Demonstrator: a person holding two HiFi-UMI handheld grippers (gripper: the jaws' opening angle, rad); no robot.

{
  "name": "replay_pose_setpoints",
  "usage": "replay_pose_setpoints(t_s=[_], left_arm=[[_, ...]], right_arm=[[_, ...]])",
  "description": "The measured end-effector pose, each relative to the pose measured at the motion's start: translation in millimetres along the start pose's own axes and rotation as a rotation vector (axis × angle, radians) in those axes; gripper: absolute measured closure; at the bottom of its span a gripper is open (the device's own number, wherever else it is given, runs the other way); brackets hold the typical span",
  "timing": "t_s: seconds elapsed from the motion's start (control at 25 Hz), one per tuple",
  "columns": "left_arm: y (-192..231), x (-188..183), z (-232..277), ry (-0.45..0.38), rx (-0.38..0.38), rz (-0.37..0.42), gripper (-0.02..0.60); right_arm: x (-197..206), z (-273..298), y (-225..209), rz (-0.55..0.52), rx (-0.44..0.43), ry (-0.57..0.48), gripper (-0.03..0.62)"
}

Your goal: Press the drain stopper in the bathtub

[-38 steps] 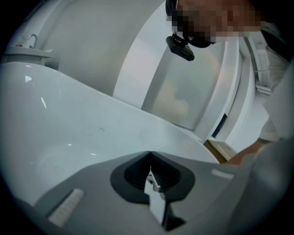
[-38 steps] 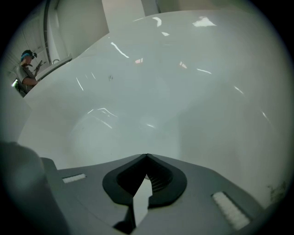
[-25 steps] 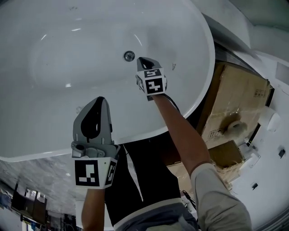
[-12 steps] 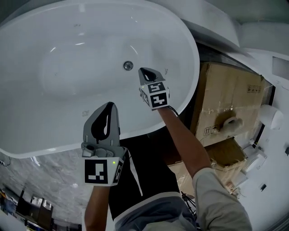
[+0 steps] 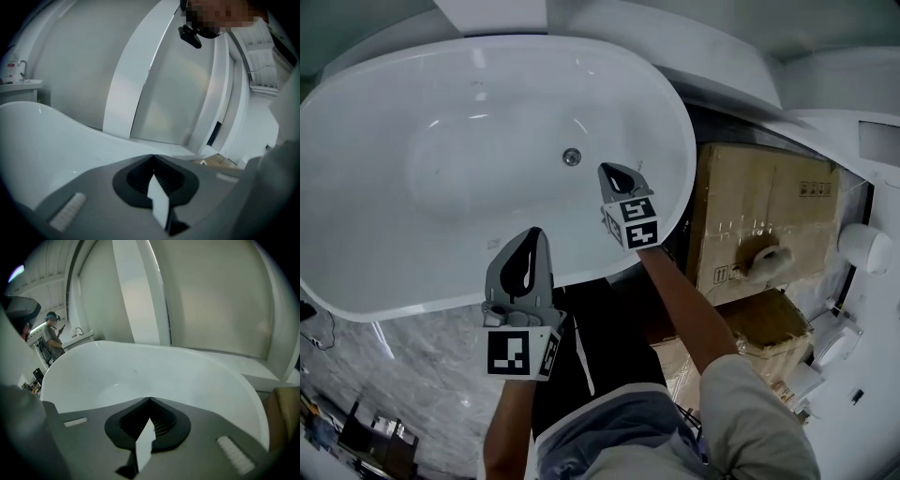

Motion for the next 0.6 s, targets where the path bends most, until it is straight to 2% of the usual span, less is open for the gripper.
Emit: replay_pose_setpoints(t_s=[0.6], left_arm=[[-37, -68, -35, -0.027, -0.020, 0.021, 0.581]], right_arm=[[-73, -108, 7, 0.045, -0.061, -0.111, 0.597]])
Point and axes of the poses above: the fingertips, and each gripper's own axes: z forward along the fingers, y to its left, x out of its underside, the point moved 4 cm from there along -z, backward along the fingers, and after that the axes turned 9 degrees about x, right-handed, at the moved point
